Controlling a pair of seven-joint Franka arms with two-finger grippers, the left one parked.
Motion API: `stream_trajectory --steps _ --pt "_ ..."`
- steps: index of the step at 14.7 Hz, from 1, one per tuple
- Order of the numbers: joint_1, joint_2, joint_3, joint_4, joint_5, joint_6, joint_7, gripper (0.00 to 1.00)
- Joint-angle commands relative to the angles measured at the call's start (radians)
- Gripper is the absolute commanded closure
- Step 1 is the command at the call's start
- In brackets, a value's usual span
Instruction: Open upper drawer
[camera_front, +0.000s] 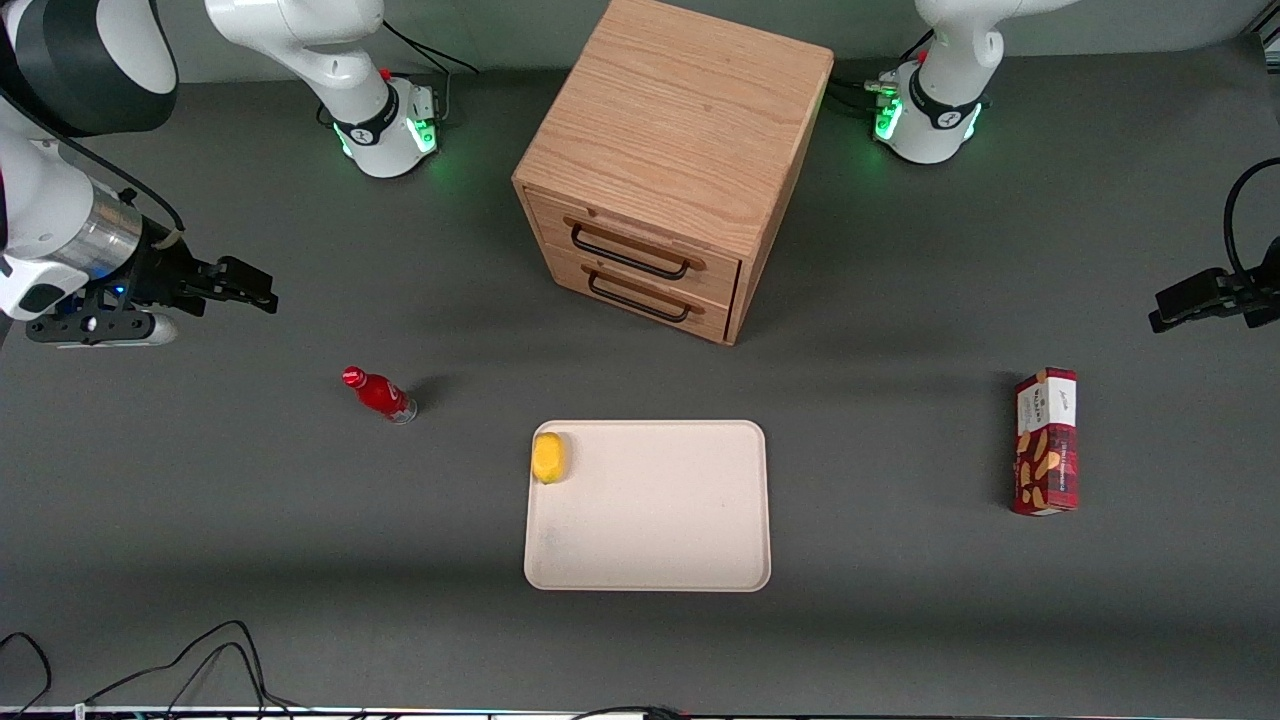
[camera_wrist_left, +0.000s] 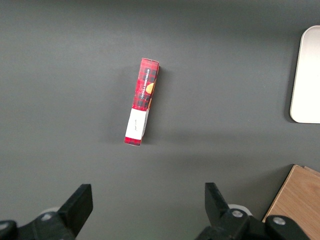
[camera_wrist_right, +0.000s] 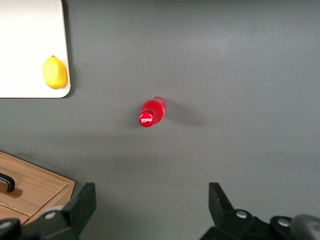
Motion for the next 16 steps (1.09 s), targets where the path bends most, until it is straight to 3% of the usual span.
stream_trajectory --steps 1,7,13,16 --pt "-0.014 -0.017 0.002 -0.005 -0.027 -0.010 0.022 0.00" --pt "-0.018 0.029 0.006 0.055 -0.025 -0.033 -0.237 0.00" --pt "0.016 0.062 0.037 0.078 -0.010 -0.033 -0.255 0.00" --pt "0.034 0.084 0.111 0.079 -0.012 -0.033 -0.278 0.00"
